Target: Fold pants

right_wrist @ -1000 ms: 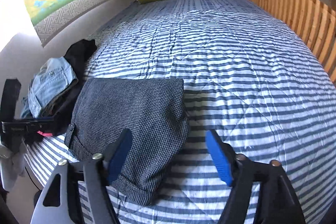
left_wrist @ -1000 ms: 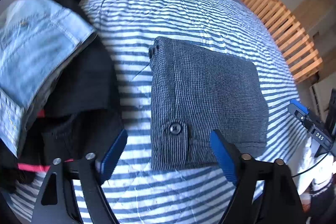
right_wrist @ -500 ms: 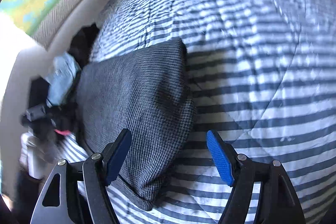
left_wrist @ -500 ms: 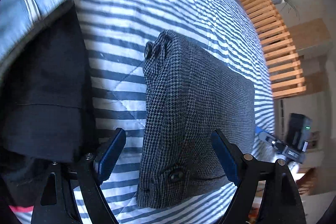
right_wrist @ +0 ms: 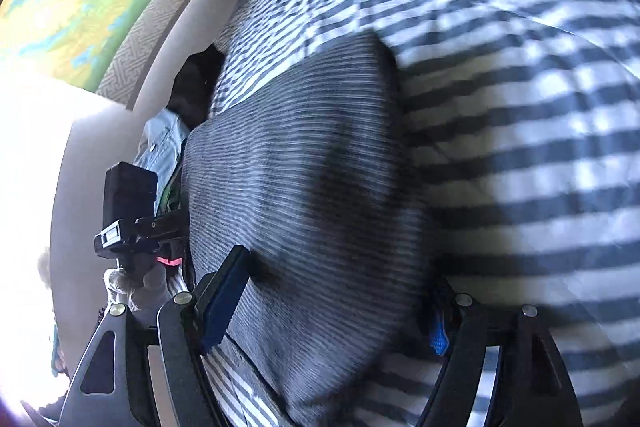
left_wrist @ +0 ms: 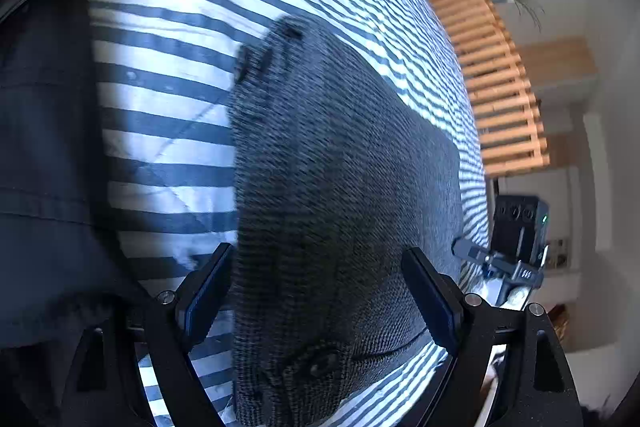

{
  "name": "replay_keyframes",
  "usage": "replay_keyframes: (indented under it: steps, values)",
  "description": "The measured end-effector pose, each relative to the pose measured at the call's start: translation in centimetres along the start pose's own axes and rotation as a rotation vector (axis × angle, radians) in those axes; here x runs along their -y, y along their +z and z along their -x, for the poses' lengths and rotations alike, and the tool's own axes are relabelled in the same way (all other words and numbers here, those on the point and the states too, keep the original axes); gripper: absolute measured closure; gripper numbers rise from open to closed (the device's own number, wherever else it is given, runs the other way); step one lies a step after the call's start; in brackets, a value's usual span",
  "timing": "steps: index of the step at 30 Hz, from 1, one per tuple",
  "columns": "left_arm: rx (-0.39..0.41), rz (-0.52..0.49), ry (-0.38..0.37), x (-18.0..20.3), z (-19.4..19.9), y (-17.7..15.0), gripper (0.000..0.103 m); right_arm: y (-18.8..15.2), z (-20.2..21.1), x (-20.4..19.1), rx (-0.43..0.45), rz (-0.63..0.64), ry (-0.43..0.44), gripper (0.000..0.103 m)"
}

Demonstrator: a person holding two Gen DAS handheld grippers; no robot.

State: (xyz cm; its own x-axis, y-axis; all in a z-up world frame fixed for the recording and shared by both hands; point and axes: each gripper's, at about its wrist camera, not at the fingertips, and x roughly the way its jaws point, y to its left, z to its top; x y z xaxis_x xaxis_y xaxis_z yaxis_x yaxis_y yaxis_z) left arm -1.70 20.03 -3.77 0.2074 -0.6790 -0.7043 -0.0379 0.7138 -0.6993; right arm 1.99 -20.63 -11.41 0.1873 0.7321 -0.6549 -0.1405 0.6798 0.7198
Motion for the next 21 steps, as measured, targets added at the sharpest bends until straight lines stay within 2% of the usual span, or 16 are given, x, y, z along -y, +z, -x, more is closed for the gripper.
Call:
replay_keyframes:
  steps: [3,4,5,6,7,9,13,16,21]
  values:
    - [0.011,-0.053,0.034,1.1,-0.7,-0.4,0.017,0.3,-1.4,-1.8,-0.009,0.073,-0.038,0.031]
    - [0.019,-0.052,0.036,1.3,-0.8,-0.4,0.020,0.3,-1.7,-2.1,-0.008,0.080,-0.040,0.035]
    - [0.022,-0.054,0.037,1.3,-0.8,-0.4,0.026,0.3,-2.0,-2.2,-0.013,0.077,-0.035,0.042]
    - [0.017,-0.050,0.035,1.3,-0.9,-0.4,0.037,0.4,-2.3,-2.2,-0.019,0.066,-0.029,0.052]
    - [0.026,-0.039,0.032,1.2,-0.9,-0.5,0.040,0.4,-2.3,-2.1,-0.014,0.054,-0.024,0.064]
    - [0.042,-0.036,0.031,1.1,-0.6,-0.6,0.046,0.4,-2.0,-2.0,-0.009,0.031,0.018,0.072]
    - [0.079,-0.033,0.022,1.7,0.8,-1.0,0.063,0.1,-1.3,-3.4,0.006,0.060,-0.014,0.078]
    - [0.091,-0.042,0.015,2.6,1.8,-1.1,0.068,0.2,-0.4,-4.3,0.019,0.078,-0.017,0.080]
    - [0.099,-0.054,-0.001,3.9,2.7,-1.3,0.070,0.7,1.7,-5.7,0.056,0.093,-0.022,0.081]
